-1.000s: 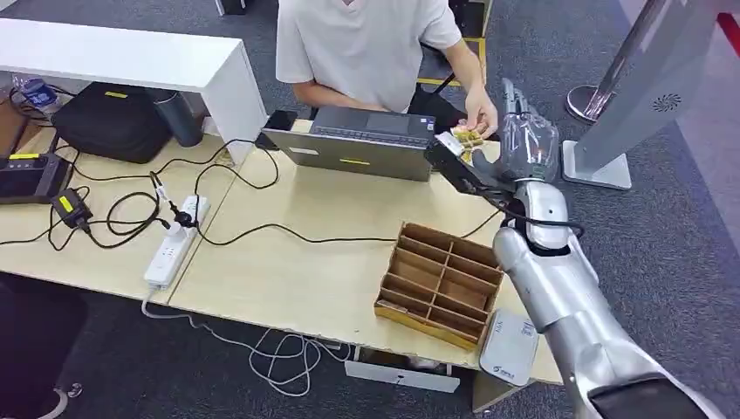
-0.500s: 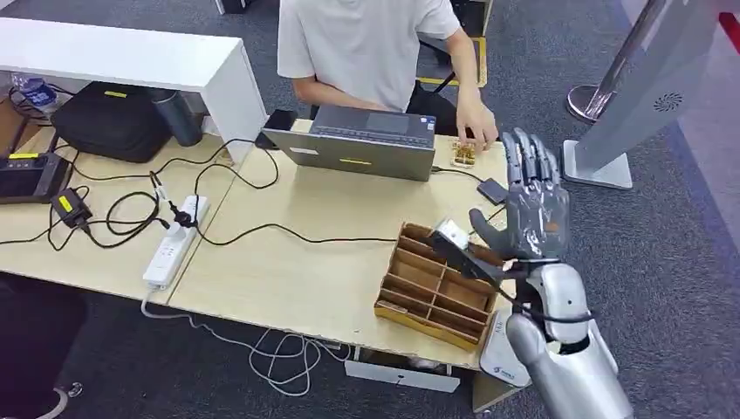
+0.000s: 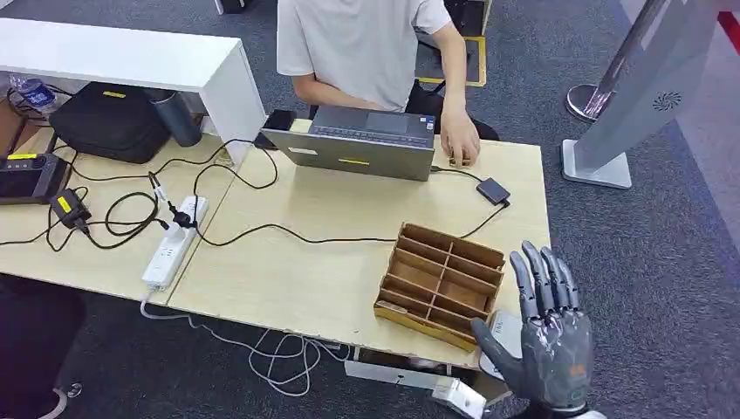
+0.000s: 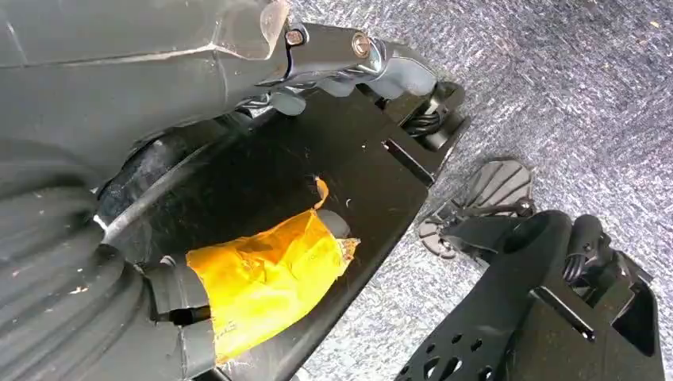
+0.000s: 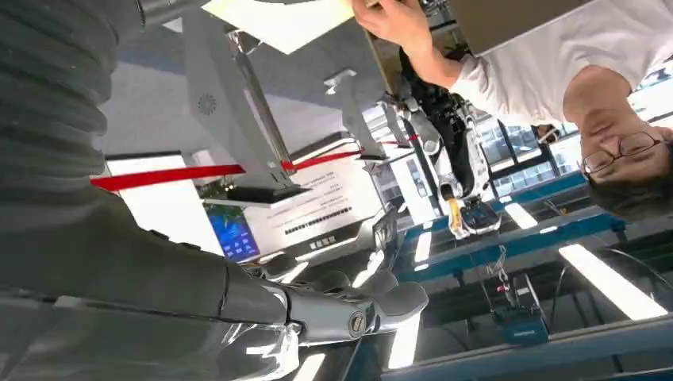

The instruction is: Pass the card to the sensor for recognition and then transmit it.

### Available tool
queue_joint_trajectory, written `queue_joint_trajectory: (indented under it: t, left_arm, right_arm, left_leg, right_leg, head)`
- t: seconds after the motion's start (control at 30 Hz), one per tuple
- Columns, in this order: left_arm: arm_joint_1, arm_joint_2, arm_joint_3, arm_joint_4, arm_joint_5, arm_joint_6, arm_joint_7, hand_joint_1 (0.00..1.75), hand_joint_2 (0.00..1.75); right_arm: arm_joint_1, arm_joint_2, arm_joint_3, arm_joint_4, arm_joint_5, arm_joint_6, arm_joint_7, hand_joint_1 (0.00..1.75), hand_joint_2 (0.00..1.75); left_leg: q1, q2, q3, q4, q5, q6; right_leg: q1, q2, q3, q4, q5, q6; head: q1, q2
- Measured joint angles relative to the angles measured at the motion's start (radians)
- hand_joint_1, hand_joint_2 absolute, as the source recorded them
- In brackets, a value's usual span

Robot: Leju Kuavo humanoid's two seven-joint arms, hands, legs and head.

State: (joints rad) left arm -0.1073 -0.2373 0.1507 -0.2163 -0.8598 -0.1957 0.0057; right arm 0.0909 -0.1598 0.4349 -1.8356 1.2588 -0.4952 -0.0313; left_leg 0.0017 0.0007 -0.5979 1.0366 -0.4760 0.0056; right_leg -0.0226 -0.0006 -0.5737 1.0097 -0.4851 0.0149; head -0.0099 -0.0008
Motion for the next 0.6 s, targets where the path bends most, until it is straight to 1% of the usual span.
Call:
queue_joint_trajectory:
  t: [0.07, 0.2, 0.4, 0.6]
  left_arm:
    - [0.0, 0.0, 0.0, 0.0, 0.001, 0.001, 0.003, 0.0, 1.75]
    - [0.0, 0.0, 0.0, 0.0, 0.003, 0.005, 0.005, 0.0, 1.75]
    - [0.0, 0.0, 0.0, 0.0, 0.005, 0.005, 0.005, 0.0, 1.75]
    - [0.0, 0.0, 0.0, 0.0, 0.005, 0.005, 0.005, 0.0, 1.75]
  right_arm:
    - [0.031, -0.007, 0.008, -0.026, 0.013, -0.005, 0.001, 0.0, 1.75]
    - [0.087, -0.025, 0.045, -0.069, 0.038, -0.034, 0.023, 0.0, 1.75]
    - [0.106, -0.039, 0.068, -0.091, 0.037, -0.042, 0.039, 0.0, 1.75]
    - [0.11, -0.045, 0.071, -0.099, 0.037, -0.043, 0.039, 0.0, 1.75]
  left_leg:
    - [0.0, 0.0, 0.0, 0.0, 0.0, 0.0]
    - [0.0, 0.0, 0.0, 0.0, 0.0, 0.0]
    - [0.0, 0.001, 0.001, 0.0, 0.0, 0.0]
    - [0.0, 0.001, 0.001, 0.0, 0.0, 0.0]
  right_leg:
    - [0.0, 0.0, 0.0, 0.0, 0.0, 0.0]
    - [0.0, 0.0, 0.0, 0.0, 0.0, 0.0]
    - [0.0, 0.001, 0.0, 0.0, 0.0, 0.0]
    - [0.0, 0.001, 0.0, 0.0, 0.0, 0.0]
  head:
    - [0.0, 0.0]
    - [0.0, 0.0]
    - [0.0, 0.0]
    - [0.0, 0.0]
